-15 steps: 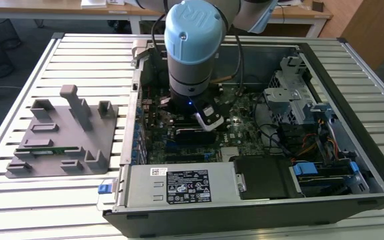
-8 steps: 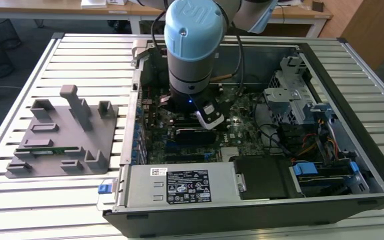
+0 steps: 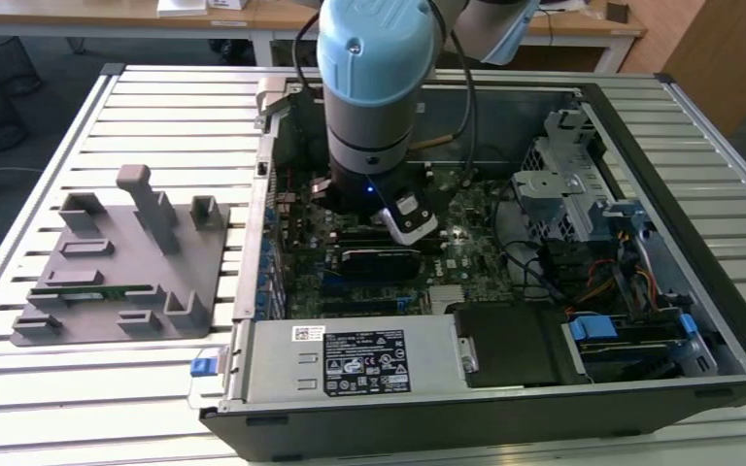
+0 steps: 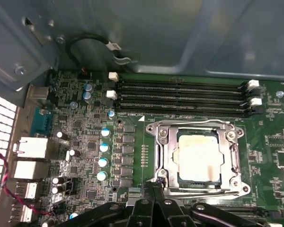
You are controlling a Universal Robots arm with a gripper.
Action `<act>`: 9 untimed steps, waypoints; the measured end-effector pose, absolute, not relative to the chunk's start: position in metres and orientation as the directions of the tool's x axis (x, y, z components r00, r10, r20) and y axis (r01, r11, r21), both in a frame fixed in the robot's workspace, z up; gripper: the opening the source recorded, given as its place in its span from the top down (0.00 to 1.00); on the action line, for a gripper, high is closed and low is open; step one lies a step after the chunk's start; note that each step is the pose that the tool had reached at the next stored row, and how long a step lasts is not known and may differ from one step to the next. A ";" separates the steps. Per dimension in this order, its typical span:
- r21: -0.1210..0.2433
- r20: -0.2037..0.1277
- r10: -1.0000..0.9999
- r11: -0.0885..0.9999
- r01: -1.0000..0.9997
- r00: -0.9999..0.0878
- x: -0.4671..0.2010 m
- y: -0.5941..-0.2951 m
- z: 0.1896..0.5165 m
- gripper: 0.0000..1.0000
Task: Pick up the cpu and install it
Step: 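Install the second cpu locking lever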
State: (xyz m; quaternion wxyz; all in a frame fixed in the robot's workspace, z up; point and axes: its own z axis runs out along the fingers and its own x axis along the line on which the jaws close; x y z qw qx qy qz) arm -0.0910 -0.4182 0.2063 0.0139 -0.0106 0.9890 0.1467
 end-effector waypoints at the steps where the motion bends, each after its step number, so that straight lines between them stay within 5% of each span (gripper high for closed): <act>1: 0.290 -0.031 -0.017 0.957 -0.025 -0.999 -0.091 -0.418 0.208 0.89; 9: 0.291 -0.039 -0.017 0.956 -0.028 -0.999 -0.091 -0.418 0.217 0.89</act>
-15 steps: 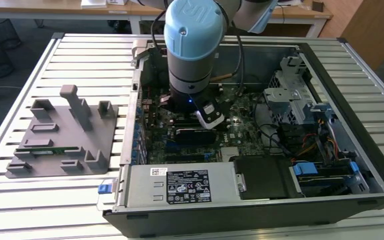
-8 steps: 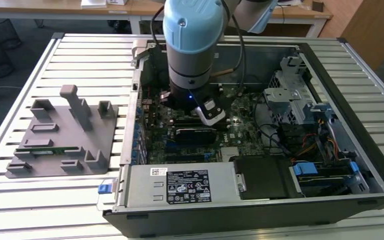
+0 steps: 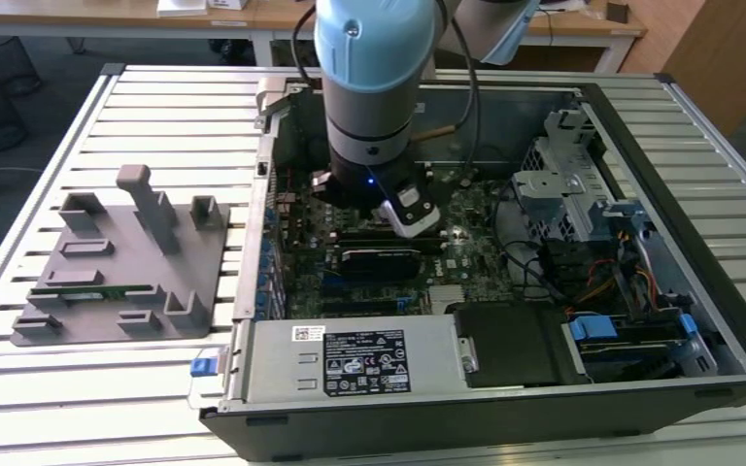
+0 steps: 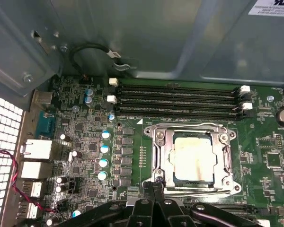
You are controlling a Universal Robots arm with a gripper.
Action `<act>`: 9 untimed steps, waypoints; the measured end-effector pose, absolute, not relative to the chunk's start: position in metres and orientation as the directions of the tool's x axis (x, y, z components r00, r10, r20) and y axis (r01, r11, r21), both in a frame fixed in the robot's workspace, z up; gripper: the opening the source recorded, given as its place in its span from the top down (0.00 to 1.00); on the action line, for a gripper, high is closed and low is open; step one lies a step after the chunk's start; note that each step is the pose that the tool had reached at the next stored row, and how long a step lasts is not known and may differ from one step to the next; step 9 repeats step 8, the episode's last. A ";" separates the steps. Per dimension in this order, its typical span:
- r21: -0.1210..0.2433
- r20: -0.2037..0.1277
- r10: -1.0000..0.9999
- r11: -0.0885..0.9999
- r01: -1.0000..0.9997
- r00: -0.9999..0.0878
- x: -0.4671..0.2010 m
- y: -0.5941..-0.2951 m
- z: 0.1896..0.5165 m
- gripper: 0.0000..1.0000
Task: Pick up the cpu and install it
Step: 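Install the second cpu locking lever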
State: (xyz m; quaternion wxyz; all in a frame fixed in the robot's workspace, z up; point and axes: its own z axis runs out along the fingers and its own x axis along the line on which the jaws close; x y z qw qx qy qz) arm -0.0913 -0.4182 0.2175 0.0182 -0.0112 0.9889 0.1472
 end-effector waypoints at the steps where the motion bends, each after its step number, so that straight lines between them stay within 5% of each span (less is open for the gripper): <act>1: 0.291 -0.040 -0.017 0.956 -0.028 -0.999 -0.091 -0.418 0.219 0.89; 9: 0.291 -0.042 -0.017 0.956 -0.028 -0.999 -0.091 -0.418 0.228 0.89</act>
